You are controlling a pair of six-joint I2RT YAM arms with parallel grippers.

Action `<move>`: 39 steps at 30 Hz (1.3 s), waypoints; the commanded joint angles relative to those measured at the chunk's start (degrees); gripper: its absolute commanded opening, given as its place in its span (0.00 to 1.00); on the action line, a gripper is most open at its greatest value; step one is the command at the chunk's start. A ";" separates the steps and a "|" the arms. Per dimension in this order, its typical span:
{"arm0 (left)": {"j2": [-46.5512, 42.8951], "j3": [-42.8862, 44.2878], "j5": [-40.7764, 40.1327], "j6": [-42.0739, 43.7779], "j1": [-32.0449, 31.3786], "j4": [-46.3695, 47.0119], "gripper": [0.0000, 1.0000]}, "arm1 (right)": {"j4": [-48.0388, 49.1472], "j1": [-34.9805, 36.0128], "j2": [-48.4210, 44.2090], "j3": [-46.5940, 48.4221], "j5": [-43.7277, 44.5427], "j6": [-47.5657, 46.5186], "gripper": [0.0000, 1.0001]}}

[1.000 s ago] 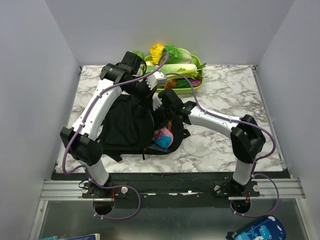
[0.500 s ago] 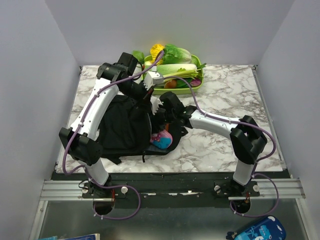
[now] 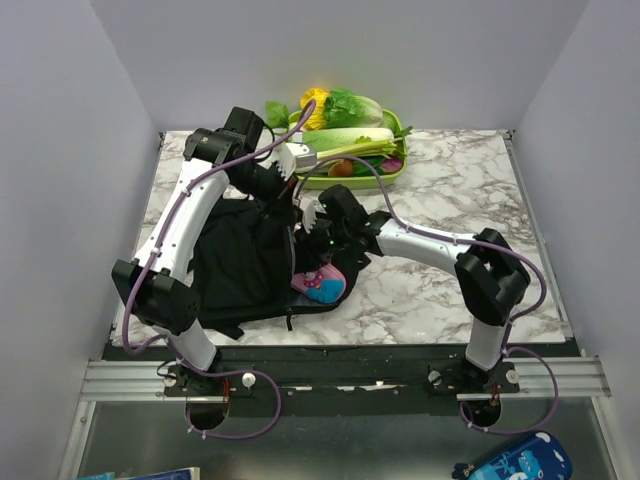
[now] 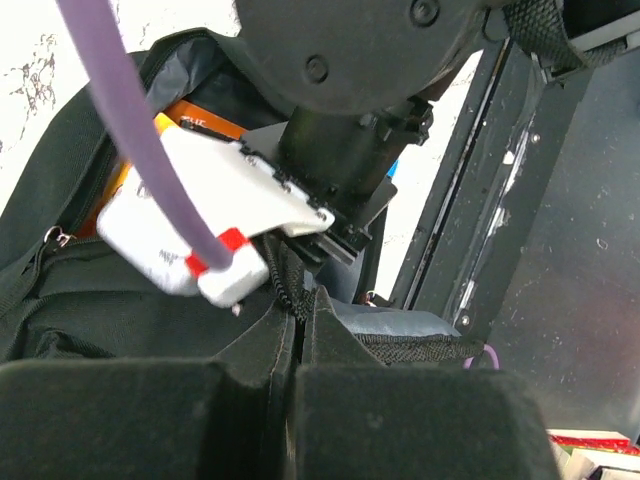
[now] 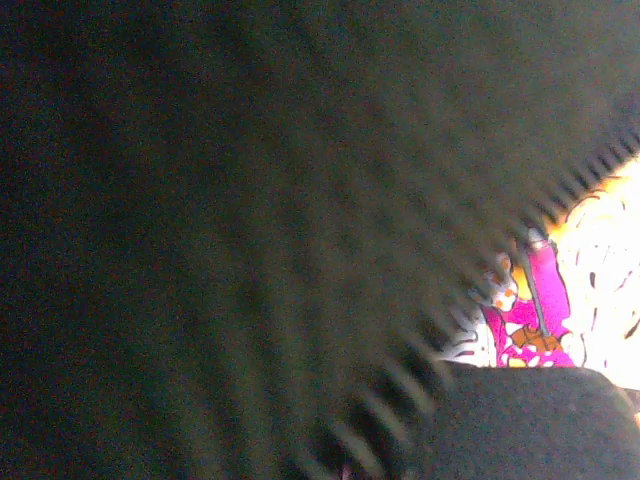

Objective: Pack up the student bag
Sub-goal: Place the stationery in the student bag.

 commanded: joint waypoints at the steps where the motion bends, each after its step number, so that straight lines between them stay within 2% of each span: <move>1: -6.15 -2.71 2.70 2.20 3.57 11.55 0.00 | -4.59 -2.13 -1.39 -9.70 4.14 5.15 0.22; 5: -7.74 -6.86 2.26 0.44 5.16 15.59 0.00 | 1.81 -4.15 -5.69 -15.51 4.92 7.96 0.19; 14: -11.52 -12.57 4.89 -10.02 8.15 29.39 0.00 | 1.39 -4.15 -7.11 -14.90 3.00 4.37 0.20; 19: -8.63 -14.15 9.72 -11.43 7.98 27.82 0.00 | 3.85 -0.56 -9.83 -13.68 1.85 -0.72 0.24; 24: -7.30 -15.12 11.66 -8.53 6.75 24.13 0.00 | 2.36 4.98 -7.74 -7.79 2.82 -7.58 0.31; 27: -6.60 -14.25 12.01 -5.72 6.22 20.53 0.00 | 1.83 5.78 -6.41 -4.62 5.79 -8.73 0.41; 28: -6.25 -13.98 12.10 -5.11 6.22 19.83 0.00 | 2.35 5.78 -6.67 -4.62 7.11 -8.30 0.48; 30: -6.16 -13.89 11.93 -3.61 6.22 18.15 0.00 | 4.46 5.69 -9.03 -6.37 12.90 -7.50 0.50; 32: -6.42 -14.24 11.93 -2.82 6.22 17.45 0.00 | 9.36 5.69 -11.67 -10.66 18.25 -5.75 0.61; 33: -6.42 -14.51 11.84 -2.81 6.22 17.53 0.00 | 11.30 5.69 -14.47 -12.25 19.94 -4.70 0.68; 34: -6.42 -14.77 11.84 -2.64 6.13 17.53 0.00 | 12.45 5.60 -15.37 -13.22 21.09 -3.30 0.88; 35: -6.25 -14.86 11.84 -2.64 6.13 17.45 0.00 | 14.73 5.69 -16.25 -13.84 23.62 -2.67 0.97; 36: -6.16 -14.77 11.93 -2.47 6.13 17.27 0.00 | 14.93 5.17 -16.78 -14.37 23.82 -2.23 1.00; 39: -6.25 -14.69 12.01 -2.20 6.13 17.01 0.00 | 15.63 2.37 -18.97 -15.43 21.46 1.63 1.00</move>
